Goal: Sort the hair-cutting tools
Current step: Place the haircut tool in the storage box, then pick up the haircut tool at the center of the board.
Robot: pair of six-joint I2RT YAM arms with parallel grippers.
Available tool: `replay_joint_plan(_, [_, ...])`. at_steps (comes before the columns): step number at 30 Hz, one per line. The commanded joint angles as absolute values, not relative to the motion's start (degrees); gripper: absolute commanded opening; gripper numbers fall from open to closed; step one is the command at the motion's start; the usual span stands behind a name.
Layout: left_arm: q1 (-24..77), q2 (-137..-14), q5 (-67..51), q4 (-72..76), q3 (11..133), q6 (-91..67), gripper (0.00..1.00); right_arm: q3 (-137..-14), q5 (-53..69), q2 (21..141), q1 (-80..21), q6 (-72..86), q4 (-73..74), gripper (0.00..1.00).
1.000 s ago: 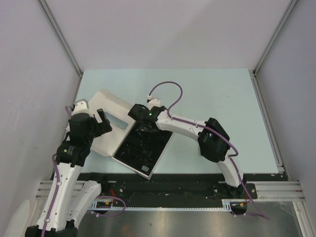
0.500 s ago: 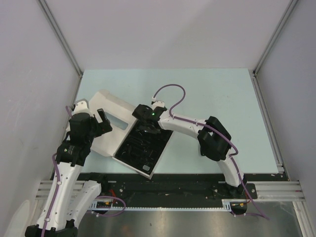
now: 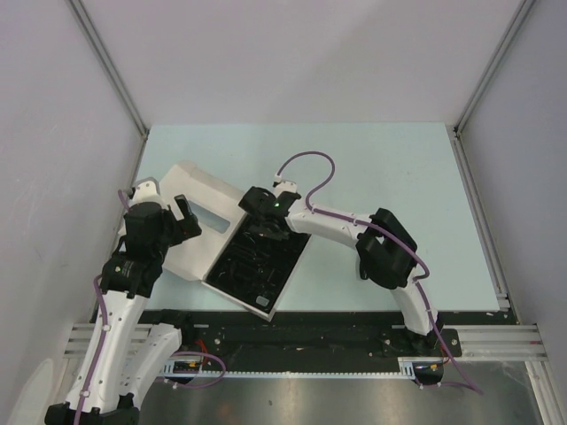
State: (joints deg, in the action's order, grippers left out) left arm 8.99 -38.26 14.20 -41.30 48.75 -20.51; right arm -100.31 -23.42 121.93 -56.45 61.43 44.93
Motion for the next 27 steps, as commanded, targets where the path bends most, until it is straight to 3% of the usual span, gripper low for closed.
replay_joint_plan(1, [9.4,-38.58,13.36,-40.96,49.04,-20.39,1.0,-103.53,-25.84,119.89,-56.07,60.65,45.35,0.03])
replay_joint_plan(15, [9.4,-41.04,14.24,-40.96,50.36,-21.79,1.0,-107.05,-30.23,114.35,-53.7,57.57,43.86,0.29])
replay_joint_plan(22, [9.4,-42.36,12.31,-40.7,51.85,-21.54,1.0,-108.36,-35.77,118.91,-49.84,59.76,44.3,0.61])
replay_joint_plan(26, [9.4,-44.2,0.3,-36.31,52.03,-16.8,1.0,-110.83,-33.85,121.29,-45.54,60.91,47.63,0.63])
replay_joint_plan(27, [9.4,-45.43,-7.22,-34.82,51.6,-14.35,1.0,-110.48,-33.58,120.51,-45.01,60.73,47.81,0.62])
